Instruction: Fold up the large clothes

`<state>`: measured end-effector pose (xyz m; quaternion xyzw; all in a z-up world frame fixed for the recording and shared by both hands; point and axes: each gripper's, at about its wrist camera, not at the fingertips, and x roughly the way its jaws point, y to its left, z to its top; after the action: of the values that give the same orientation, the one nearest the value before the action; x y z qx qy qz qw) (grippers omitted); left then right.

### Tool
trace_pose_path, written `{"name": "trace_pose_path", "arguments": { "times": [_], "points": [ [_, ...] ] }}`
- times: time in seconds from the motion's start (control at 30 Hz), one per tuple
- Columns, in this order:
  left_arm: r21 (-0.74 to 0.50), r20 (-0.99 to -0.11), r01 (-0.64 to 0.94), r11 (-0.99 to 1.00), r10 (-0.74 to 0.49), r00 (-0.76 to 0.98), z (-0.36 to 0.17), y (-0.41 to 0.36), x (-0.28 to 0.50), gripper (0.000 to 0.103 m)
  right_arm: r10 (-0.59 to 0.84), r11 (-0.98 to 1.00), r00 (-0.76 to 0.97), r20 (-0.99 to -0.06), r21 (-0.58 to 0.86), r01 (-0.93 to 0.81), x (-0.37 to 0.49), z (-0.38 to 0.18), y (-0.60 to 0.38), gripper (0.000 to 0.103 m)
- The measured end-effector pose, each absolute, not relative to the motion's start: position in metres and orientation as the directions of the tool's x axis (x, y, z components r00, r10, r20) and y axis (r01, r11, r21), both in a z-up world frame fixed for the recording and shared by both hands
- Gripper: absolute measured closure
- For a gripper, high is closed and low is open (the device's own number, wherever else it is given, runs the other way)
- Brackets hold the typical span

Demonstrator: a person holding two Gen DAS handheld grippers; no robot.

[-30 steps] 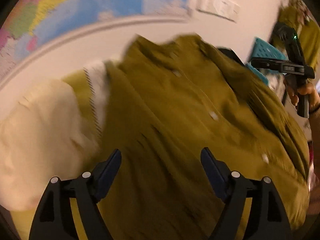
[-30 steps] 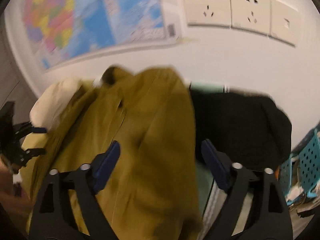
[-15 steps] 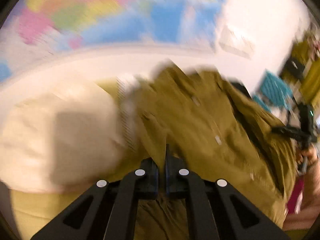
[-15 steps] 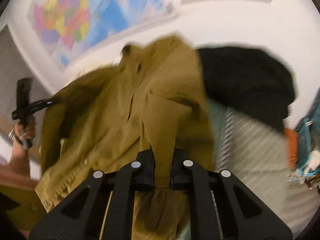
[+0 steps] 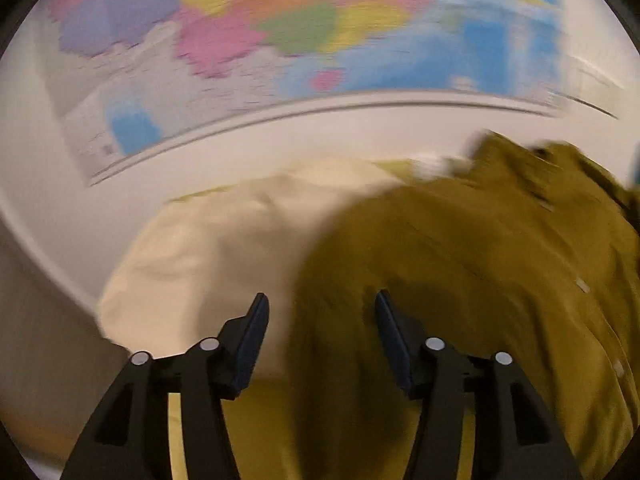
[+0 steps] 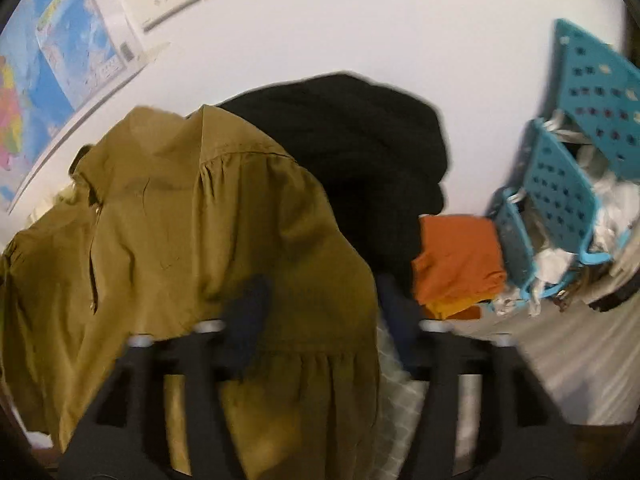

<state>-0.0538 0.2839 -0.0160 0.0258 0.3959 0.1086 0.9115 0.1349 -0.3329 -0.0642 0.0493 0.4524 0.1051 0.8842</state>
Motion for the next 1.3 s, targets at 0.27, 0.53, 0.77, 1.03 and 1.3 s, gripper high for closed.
{"name": "trace_pose_path", "arguments": {
  "times": [0.27,0.53,0.77,1.03,1.3],
  "points": [
    [-0.08,-0.762,0.15,0.985,-0.158,0.628,-0.075,0.201,-0.111,0.022,0.476,0.879,0.612,-0.632,0.368,-0.303,0.025,-0.028,-0.352,0.008],
    [-0.048,-0.836,0.137,0.989,-0.114,0.536,-0.115,0.181,-0.116,0.022,0.381,0.901,0.483,-0.788,0.201,-0.383,-0.038,-0.088,-0.321,0.082],
    [0.074,-0.846,0.06,0.995,0.031,0.533,-0.113,0.196,-0.118,0.023,0.191,0.981,0.572,-0.797,0.176,-0.082,-0.026,-0.087,-0.407,0.069],
    [-0.143,-0.785,0.049,0.989,-0.143,0.602,-0.082,0.219,-0.139,0.023,0.301,0.953,0.743,-0.598,0.202,-0.224,-0.089,-0.027,-0.38,0.024],
    [-0.292,-0.739,0.016,0.956,-0.237,0.63,-0.083,0.227,-0.125,0.014,0.429,0.879,0.593,-0.682,0.163,-0.448,-0.082,-0.057,-0.294,0.023]
  ]
}}
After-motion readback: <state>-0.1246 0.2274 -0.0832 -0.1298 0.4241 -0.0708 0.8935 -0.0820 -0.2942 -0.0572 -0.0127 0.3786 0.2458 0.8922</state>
